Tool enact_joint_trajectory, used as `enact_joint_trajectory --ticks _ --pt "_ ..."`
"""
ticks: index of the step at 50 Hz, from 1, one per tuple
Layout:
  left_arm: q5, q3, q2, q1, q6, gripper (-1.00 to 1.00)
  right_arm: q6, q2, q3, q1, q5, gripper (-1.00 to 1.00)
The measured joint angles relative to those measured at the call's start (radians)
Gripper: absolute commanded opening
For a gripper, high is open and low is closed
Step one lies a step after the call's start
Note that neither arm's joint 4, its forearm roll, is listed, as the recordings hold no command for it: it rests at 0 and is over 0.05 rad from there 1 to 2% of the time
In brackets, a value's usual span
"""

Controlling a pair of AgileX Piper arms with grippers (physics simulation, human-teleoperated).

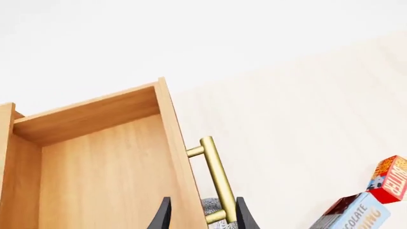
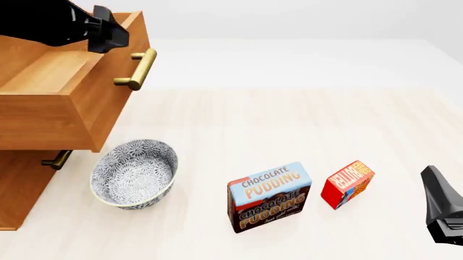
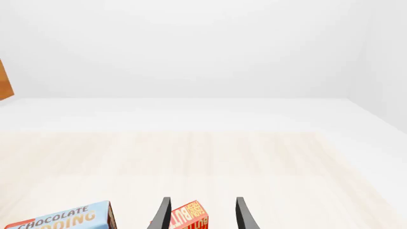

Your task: Put the butter at the back in the top drawer of the cabinet and close it.

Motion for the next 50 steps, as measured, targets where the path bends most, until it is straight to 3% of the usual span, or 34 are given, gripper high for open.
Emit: enact_joint_trajectory --ticks 21,50 --pt "0.063 -0.070 -0.040 -0.048 0.042 1.00 0.000 0.000 0.000 0.000 0.000 1.00" --pt "0.048 -0.175 0.108 -0.182 0.103 1.00 0.000 0.000 0.000 0.000 0.000 1.00"
